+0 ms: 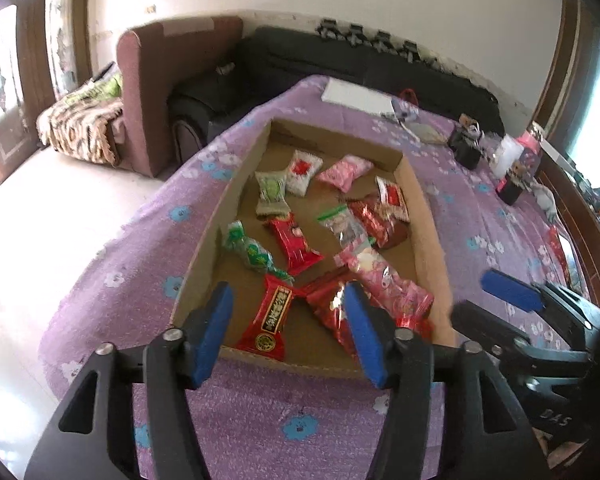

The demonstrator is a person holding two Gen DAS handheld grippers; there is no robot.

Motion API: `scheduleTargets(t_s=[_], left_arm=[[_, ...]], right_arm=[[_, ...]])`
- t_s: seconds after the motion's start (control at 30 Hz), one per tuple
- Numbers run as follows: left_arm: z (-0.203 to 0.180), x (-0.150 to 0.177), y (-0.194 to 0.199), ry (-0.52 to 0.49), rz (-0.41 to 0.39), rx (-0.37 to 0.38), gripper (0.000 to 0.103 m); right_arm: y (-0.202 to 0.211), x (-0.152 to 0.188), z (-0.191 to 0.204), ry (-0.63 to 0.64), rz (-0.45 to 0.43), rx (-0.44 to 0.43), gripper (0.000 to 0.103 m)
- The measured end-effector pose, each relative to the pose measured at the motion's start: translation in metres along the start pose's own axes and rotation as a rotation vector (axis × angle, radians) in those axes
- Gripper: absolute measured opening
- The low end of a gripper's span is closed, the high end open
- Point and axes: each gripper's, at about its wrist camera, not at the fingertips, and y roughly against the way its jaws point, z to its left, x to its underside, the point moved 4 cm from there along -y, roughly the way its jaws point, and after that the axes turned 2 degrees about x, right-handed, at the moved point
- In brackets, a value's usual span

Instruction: Organize snacks

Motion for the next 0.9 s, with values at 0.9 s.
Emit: scheduleTargets(t_s=[0.9], left_arm=[[-0.038, 0.008, 0.071, -0.065, -0.257, -0.205, 0.082]], right_arm=[[0.060, 0.052, -0.028, -0.071, -0.069, 0.068, 0.071]])
